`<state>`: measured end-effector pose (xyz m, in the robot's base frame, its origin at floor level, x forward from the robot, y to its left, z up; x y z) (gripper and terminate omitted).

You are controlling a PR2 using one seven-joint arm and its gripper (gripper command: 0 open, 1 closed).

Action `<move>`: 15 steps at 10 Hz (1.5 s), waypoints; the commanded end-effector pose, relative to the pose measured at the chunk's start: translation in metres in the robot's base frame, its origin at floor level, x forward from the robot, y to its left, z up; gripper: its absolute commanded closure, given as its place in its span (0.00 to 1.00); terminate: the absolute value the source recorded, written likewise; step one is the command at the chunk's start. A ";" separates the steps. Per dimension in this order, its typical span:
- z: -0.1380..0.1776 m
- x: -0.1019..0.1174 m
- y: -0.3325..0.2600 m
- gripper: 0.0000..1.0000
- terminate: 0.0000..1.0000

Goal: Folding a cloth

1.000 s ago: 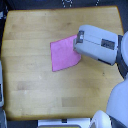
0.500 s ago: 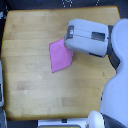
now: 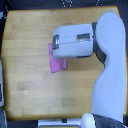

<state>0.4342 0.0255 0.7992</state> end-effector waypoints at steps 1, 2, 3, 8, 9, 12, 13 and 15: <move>-0.010 -0.042 0.069 1.00 0.00; -0.014 -0.034 0.074 1.00 0.00; -0.019 -0.029 0.079 1.00 0.00; -0.028 -0.016 0.088 0.00 0.00; -0.028 -0.016 0.087 0.00 0.00; -0.030 -0.018 0.083 0.00 0.00; -0.030 -0.017 0.080 0.00 0.00; -0.029 -0.020 0.074 0.00 0.00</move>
<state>0.4166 0.1116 0.7719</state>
